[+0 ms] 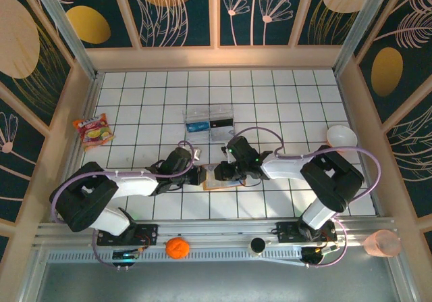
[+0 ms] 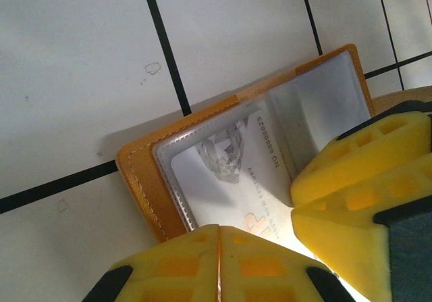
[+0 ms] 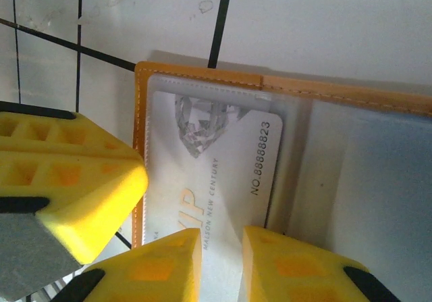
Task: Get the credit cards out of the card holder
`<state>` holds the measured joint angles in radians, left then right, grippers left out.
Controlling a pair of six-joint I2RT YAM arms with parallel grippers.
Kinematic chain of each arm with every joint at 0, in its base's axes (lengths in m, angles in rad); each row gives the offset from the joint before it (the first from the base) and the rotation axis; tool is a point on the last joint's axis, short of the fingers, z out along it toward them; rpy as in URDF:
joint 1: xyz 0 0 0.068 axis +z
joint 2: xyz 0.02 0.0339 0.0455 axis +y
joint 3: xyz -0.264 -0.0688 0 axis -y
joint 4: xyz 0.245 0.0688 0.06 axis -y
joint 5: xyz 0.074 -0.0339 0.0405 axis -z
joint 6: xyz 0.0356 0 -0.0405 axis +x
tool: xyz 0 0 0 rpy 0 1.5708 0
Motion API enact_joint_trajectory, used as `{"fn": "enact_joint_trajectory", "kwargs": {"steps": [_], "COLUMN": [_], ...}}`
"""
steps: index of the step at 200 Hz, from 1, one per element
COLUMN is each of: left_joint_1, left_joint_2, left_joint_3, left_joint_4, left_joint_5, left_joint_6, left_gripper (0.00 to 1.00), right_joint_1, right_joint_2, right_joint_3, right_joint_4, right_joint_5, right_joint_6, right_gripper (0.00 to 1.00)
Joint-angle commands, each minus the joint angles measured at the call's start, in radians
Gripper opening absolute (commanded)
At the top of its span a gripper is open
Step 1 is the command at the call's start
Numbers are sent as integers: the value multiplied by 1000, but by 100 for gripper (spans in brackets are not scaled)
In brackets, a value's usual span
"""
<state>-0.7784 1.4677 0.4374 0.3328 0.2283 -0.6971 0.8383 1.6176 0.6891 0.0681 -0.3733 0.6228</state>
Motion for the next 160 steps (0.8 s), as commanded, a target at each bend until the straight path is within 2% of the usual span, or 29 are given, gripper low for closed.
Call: {"fn": "enact_joint_trajectory", "kwargs": {"steps": [1,73,130,160], "left_joint_1": [-4,-4,-3,-1], "left_joint_2": [8,-4,-17,-56], "left_joint_3": [-5,-16,-19,-13], "left_joint_4": [22,10,-14,-30], "left_joint_5": [6,-18,-36,-38], "left_joint_6": [-6,-7,1,11], "left_gripper": [9,6,3,5], "right_joint_1": [18,132,156,157], "right_joint_2": [17,-46,-77,-98], "right_joint_3": [5,66,80,85], "right_joint_4": [-22,-213,-247,-260], "right_joint_5": [60,408,494,520], "right_joint_6": [-12,38,57,56], "right_gripper": [23,25,31,35]}}
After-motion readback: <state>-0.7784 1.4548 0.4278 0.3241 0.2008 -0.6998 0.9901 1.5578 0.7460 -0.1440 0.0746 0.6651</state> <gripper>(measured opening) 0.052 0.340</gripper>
